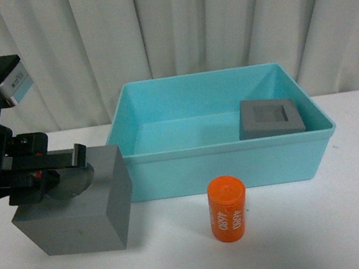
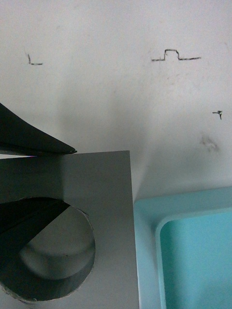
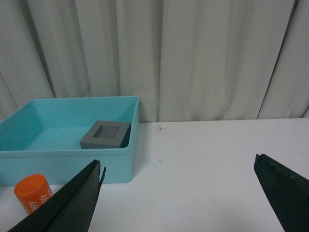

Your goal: Place gray and orange parts in blue box

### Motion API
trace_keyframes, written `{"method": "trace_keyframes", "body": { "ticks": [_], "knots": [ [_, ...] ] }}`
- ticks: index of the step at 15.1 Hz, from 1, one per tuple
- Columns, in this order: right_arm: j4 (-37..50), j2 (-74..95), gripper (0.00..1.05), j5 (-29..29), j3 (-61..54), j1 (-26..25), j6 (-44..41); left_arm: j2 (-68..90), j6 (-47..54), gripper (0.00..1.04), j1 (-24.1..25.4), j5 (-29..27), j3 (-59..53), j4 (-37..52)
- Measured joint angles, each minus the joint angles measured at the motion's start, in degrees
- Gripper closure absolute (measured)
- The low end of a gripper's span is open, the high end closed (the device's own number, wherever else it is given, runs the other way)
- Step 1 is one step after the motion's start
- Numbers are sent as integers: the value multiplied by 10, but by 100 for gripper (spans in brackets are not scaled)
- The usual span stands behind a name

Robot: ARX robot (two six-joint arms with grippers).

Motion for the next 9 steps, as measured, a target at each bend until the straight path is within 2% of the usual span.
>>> {"method": "trace_keyframes", "body": {
  "ticks": [3,6,9],
  "knots": [
    [0,0,6,0,0,0,0,-40,16,86,-10,2,45,-63],
    [0,0,6,0,0,0,0,-23,10,86,-67,3,149,-93],
    [0,0,6,0,0,0,0,70,-13,86,-122,1,278,-131]
  ]
}}
